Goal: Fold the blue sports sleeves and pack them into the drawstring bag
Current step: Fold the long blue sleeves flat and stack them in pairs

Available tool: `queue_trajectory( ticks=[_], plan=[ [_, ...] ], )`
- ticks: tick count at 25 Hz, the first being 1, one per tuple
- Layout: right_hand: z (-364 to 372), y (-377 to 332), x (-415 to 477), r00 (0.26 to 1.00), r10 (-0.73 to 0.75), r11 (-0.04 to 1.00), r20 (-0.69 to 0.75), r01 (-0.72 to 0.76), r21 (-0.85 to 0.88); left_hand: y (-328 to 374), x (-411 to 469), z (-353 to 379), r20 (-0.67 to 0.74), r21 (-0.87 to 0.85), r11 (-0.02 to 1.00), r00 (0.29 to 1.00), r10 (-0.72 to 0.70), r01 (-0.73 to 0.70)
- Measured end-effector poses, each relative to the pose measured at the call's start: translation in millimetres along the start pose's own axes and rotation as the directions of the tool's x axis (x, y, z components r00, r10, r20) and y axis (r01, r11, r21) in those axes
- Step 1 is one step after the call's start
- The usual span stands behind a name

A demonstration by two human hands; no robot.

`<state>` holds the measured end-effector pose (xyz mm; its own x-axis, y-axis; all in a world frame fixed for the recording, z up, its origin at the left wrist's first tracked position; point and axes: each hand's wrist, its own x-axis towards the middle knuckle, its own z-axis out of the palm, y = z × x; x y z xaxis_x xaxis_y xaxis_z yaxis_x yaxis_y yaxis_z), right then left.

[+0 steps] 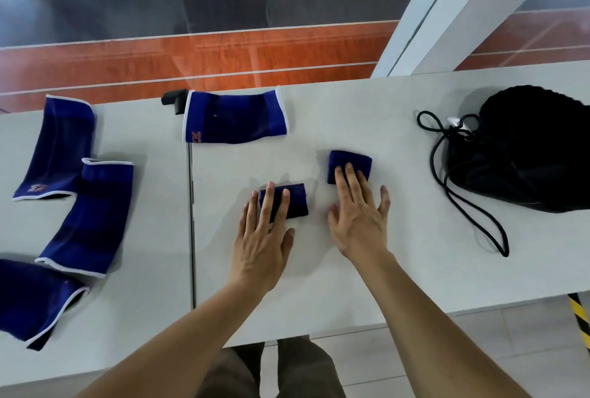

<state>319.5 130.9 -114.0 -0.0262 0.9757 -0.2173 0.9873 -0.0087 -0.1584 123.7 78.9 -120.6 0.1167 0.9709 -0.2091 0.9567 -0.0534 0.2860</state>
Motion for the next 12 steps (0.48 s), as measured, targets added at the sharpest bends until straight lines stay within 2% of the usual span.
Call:
queue_trajectory(
  ticks=[5, 12],
  plan=[
    [-3.4, 39.0, -6.7, 0.995, 0.094, 0.996, -0.020, -0.094, 0.003, 29.1, 45.2, 0.6, 0.010, 0.010, 0.999, 0.999, 0.033, -0.034],
    [-15.0, 48.3, 1.4, 0.990, 0.119, 0.993, -0.069, -0.119, 0.007, 57.0, 91.4, -8.1, 0.058, 0.066, 0.993, 0.994, 0.097, -0.101]
  ],
)
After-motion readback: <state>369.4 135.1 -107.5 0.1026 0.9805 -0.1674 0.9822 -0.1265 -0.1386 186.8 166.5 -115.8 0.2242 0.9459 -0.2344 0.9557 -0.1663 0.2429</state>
